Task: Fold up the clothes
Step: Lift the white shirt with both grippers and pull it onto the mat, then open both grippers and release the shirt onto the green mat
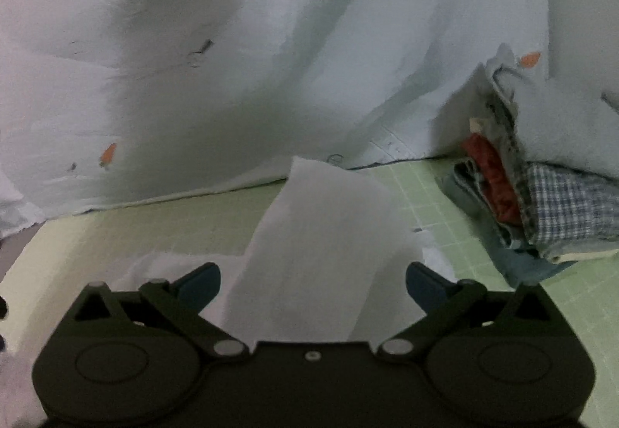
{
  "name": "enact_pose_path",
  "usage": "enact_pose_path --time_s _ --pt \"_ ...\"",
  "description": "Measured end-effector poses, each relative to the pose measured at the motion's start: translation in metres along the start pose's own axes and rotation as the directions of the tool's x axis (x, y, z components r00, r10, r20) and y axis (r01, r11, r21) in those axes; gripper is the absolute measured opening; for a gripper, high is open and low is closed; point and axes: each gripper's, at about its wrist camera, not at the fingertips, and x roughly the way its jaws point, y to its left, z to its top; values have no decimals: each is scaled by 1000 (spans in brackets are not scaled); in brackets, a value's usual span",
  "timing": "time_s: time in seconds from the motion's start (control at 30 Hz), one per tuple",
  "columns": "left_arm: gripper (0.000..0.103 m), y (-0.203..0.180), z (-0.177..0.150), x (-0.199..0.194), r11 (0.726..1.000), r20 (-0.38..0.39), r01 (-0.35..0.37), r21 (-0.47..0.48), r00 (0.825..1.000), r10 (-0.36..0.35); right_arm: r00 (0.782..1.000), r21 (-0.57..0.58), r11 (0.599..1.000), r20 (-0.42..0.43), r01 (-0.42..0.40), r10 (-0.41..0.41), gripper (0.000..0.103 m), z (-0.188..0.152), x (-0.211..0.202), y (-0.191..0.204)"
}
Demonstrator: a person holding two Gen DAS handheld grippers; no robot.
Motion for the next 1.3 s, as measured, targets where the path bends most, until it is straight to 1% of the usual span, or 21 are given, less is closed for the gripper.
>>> enact_pose_path --time_s 0.1,0.17,0.2,0.27,0.3,0.33,0.37,0.4,0.5,0.53,0.6,0.67,0.77,0.83,0.93,1.0,1.07,1.13,1.2,1.27,1.3 --pt "103 -12 16 44 999 -80 38 3 996 -37 999 71 997 -54 -4 8 103 12 32 -10" --pt "102 -19 27 75 998 -141 69 6 988 -67 992 126 992 -125 -8 24 103 14 52 -19" --pt "98 -22 31 90 997 -174 79 7 982 -77 987 154 988 -160 -9 34 103 15 62 -23" --pt "69 -23 32 111 998 -224 62 5 973 -59 976 243 970 -206 -16 68 98 12 76 -33" --pt "49 -24 31 119 999 -235 32 5 971 -30 972 293 956 -216 -31 98 92 9 80 -38" --pt "40 -25 31 125 1000 -239 4 8 971 -2 967 321 946 -222 -49 125 87 8 84 -40" --pt "15 -24 32 126 1000 -230 -12 6 973 13 966 316 947 -224 -53 128 77 8 85 -40" --pt "11 -23 33 126 1000 -216 -17 -3 976 16 965 310 949 -226 -56 131 58 9 87 -40" --pt "6 -18 40 124 999 -172 -32 -26 985 27 964 282 956 -222 -79 145 23 15 91 -38" --pt "6 -16 45 121 999 -150 -36 -29 988 32 963 287 953 -217 -94 160 17 17 92 -39" --pt "5 -13 60 112 998 -92 -49 -26 995 46 963 283 949 -187 -136 194 11 27 92 -37" --pt "5 -10 82 100 997 -13 -74 -9 997 74 964 246 951 -137 -189 227 9 41 92 -25" --pt "4 -5 124 77 990 130 -143 6 981 141 960 184 948 -61 -258 273 8 67 95 -4" --pt "4 2 155 57 981 229 -194 -4 955 190 951 144 942 -3 -304 308 7 90 97 12" --pt "4 17 199 13 966 366 -255 -46 895 253 937 87 935 98 -344 335 7 126 92 34" --pt "4 20 218 -22 957 456 -280 -75 844 283 920 49 931 181 -361 347 6 153 84 46" --pt "4 23 231 -59 948 539 -301 -107 784 310 902 44 931 267 -363 339 6 173 65 45" --pt "4 22 231 -92 936 609 -324 -138 717 338 884 52 940 362 -337 297 6 187 39 35" --pt "4 25 222 -123 925 654 -340 -171 662 364 867 63 954 437 -293 238 6 194 13 22" --pt "4 26 207 -142 912 668 -359 -196 632 392 884 84 969 433 -233 175 6 189 2 5" --pt "4 26 196 -144 908 659 -368 -199 636 402 891 95 975 430 -202 143 7 186 -4 -3"
